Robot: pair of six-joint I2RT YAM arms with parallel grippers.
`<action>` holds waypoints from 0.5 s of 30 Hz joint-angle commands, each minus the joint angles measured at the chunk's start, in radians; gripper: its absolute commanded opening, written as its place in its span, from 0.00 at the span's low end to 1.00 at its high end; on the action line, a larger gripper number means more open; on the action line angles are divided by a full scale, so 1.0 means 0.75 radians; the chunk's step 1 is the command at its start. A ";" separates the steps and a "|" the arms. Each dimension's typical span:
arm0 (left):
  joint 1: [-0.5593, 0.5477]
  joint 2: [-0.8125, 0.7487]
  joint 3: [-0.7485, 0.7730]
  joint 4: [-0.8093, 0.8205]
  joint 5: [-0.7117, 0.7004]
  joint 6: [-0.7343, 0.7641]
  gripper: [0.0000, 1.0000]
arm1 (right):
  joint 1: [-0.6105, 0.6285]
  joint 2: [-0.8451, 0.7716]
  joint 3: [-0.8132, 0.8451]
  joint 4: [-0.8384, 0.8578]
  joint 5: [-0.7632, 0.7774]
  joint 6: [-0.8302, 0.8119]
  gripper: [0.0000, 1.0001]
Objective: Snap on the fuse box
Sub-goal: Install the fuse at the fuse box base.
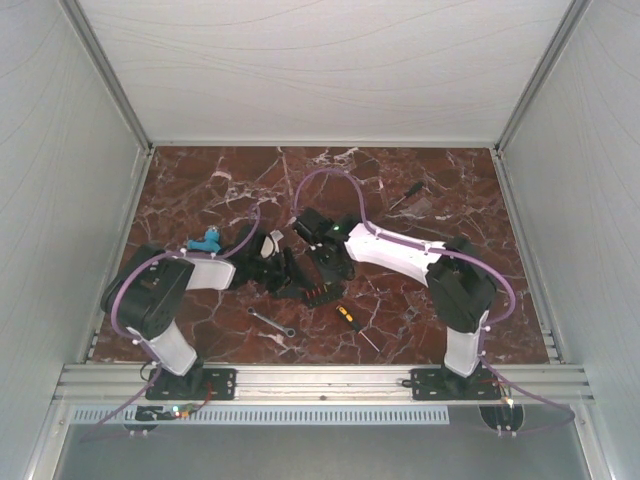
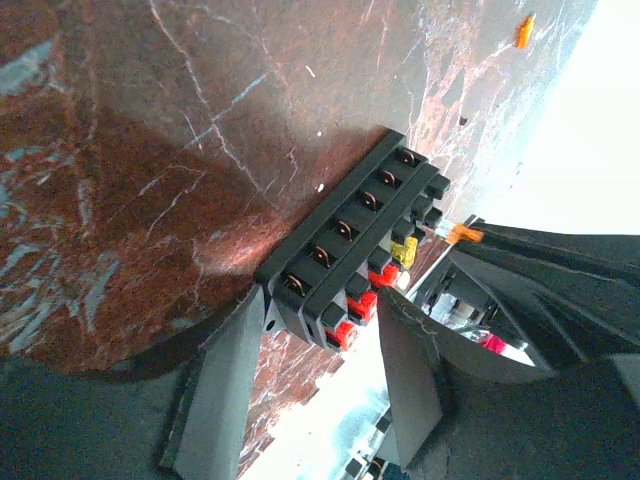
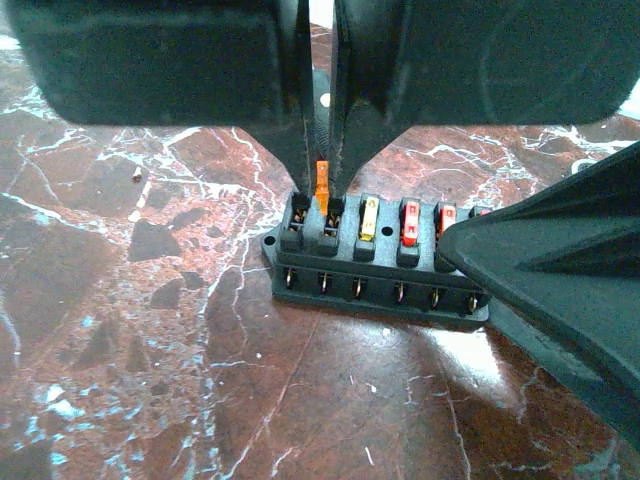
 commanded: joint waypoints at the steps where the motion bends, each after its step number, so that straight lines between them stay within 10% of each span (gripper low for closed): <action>1: -0.006 -0.015 0.048 -0.013 -0.031 0.035 0.51 | 0.011 -0.083 0.004 -0.022 0.064 0.037 0.00; 15: -0.012 -0.134 0.026 -0.146 -0.120 0.063 0.57 | 0.045 -0.014 0.036 -0.038 0.054 0.034 0.00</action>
